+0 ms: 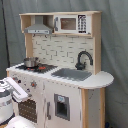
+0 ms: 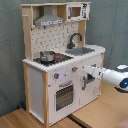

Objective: Play with the kitchen

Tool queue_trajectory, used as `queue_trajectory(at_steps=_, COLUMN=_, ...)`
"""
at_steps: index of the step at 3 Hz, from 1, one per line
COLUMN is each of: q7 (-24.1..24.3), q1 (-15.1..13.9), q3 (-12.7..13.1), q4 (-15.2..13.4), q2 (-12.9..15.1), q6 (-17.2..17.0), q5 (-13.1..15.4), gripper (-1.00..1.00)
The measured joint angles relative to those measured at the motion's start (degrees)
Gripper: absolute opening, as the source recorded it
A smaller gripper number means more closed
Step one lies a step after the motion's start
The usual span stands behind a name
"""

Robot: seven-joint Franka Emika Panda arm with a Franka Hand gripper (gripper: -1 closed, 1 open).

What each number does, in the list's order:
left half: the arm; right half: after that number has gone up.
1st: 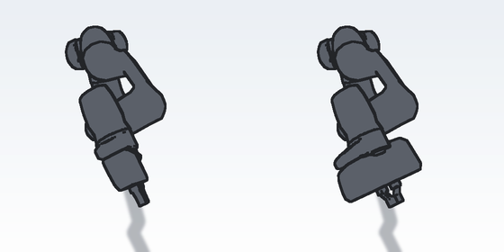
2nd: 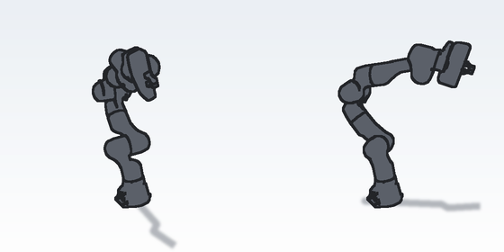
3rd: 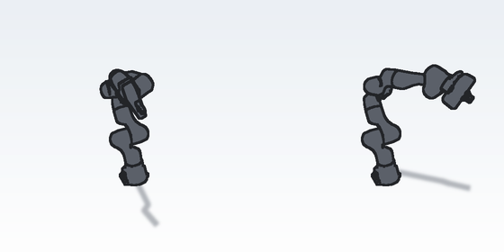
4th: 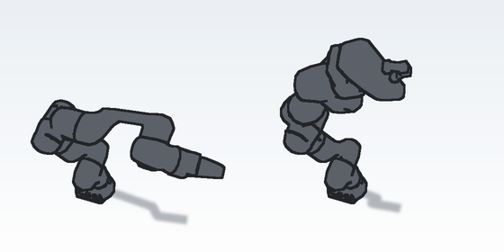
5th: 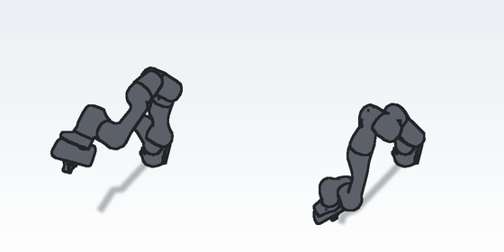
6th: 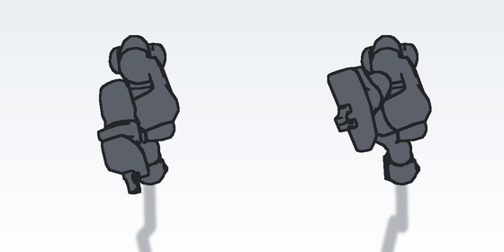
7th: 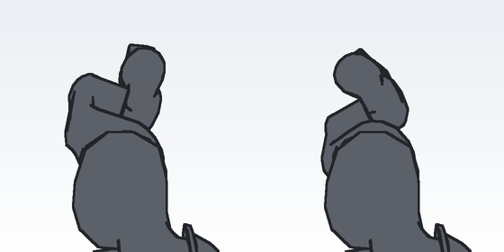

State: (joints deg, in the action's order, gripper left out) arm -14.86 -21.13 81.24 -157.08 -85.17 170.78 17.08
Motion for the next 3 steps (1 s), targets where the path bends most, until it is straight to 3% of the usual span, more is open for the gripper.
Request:
queue_trajectory(at_steps=1, q7=0.3, q1=-4.1, q3=-0.2, q4=0.0, q2=-0.1, q6=4.6, q5=-0.1, gripper=1.0)
queue_trajectory(at_steps=3, q7=3.7, q1=-7.9, q3=0.1, q4=-0.9, q2=-0.5, q6=15.5, q5=-0.2, gripper=1.0)
